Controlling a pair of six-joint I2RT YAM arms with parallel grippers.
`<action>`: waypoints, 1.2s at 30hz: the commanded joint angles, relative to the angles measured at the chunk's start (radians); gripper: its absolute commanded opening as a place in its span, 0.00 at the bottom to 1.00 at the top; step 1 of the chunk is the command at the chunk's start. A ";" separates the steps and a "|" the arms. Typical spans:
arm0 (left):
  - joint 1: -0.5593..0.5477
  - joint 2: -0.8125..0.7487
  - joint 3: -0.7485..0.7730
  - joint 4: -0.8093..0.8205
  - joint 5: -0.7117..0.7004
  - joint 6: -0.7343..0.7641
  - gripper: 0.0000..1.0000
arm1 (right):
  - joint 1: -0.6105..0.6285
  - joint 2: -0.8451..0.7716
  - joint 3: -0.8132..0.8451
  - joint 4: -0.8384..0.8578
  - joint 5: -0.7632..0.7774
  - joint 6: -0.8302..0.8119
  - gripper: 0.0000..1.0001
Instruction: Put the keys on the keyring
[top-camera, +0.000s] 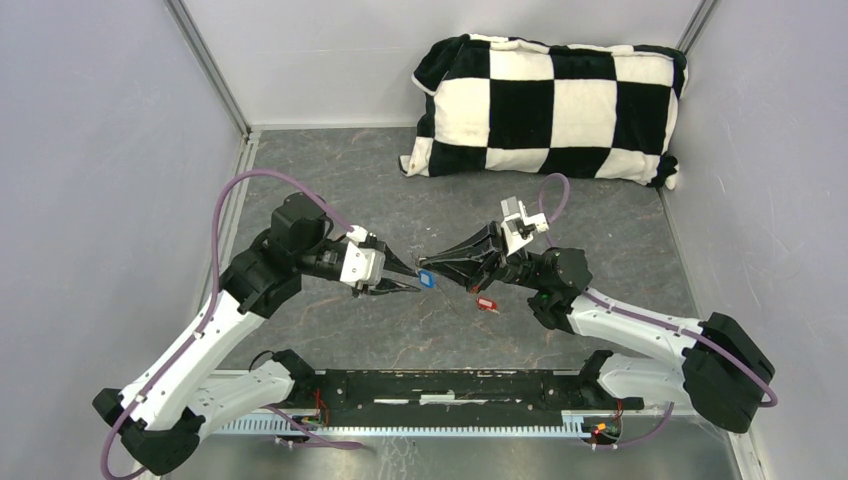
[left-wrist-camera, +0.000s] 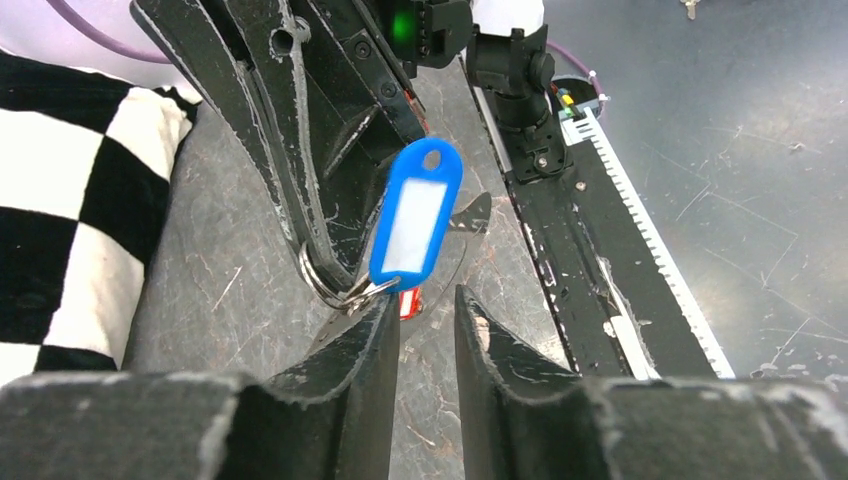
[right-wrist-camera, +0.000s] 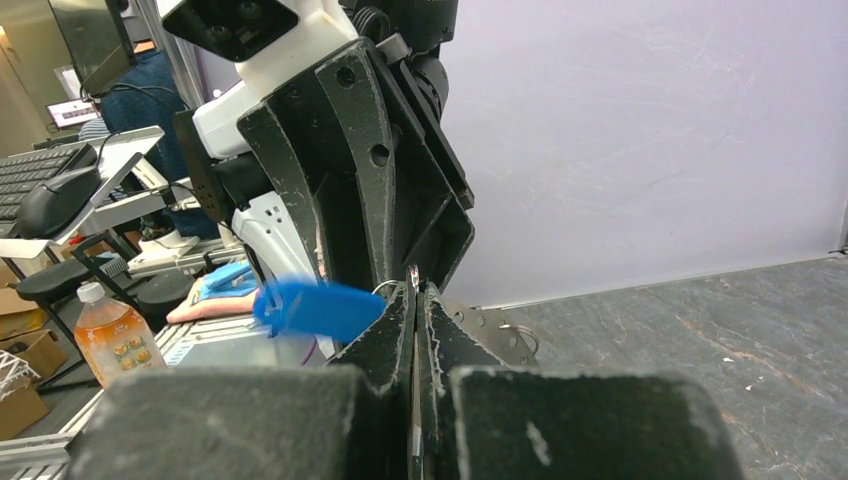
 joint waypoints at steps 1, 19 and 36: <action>-0.006 -0.022 0.032 -0.048 -0.027 0.051 0.38 | 0.011 -0.053 -0.004 0.011 0.020 -0.046 0.00; -0.006 -0.022 0.135 -0.169 -0.129 0.094 0.41 | 0.007 -0.113 0.077 -0.246 -0.119 -0.181 0.01; -0.006 0.030 0.162 -0.170 -0.035 0.022 0.35 | 0.006 -0.089 0.160 -0.389 -0.150 -0.254 0.01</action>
